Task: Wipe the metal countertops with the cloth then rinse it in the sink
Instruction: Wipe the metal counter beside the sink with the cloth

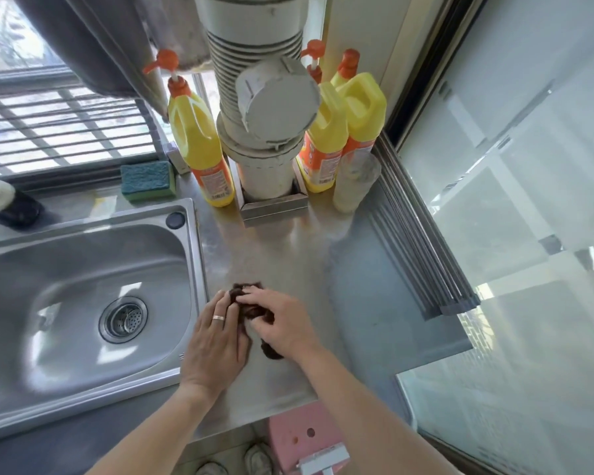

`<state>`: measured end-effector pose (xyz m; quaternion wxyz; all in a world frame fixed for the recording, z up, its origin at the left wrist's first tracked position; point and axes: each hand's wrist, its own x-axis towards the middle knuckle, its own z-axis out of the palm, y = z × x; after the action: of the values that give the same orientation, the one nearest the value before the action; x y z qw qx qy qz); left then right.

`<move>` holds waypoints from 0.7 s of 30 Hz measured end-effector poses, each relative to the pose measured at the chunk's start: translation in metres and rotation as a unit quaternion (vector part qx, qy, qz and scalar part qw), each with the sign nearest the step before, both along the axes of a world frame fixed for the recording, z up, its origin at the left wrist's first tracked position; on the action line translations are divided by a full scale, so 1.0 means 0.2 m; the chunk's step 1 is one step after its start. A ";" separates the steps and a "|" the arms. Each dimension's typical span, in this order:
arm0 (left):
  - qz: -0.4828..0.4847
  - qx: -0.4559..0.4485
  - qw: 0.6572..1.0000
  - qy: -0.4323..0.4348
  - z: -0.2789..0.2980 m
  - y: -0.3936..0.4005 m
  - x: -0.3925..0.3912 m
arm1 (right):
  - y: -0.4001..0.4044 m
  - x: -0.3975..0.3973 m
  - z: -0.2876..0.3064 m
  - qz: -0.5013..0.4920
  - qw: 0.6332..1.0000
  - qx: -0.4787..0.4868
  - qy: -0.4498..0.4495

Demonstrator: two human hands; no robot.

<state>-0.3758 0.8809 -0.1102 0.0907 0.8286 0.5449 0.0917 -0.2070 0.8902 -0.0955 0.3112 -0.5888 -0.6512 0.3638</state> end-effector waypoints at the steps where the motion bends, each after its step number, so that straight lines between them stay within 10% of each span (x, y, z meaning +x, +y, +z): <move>1: -0.003 0.000 1.000 0.007 0.00 0.00 0.00 | -0.05 0.08 0.03 -0.030 0.999 -0.007 0.022; 8: 0.011 0.002 1.000 0.019 -0.02 -0.01 0.02 | -0.40 0.77 -0.06 -0.212 0.947 0.015 -0.243; 21: 0.022 -0.005 1.000 0.013 -0.01 -0.01 0.02 | -0.37 -0.19 -0.10 -0.062 0.967 0.043 -0.242</move>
<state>-0.3723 0.8788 -0.1131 0.0853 0.8172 0.5643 0.0799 -0.2445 0.8161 -0.1165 0.1919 -0.6847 -0.6842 0.1620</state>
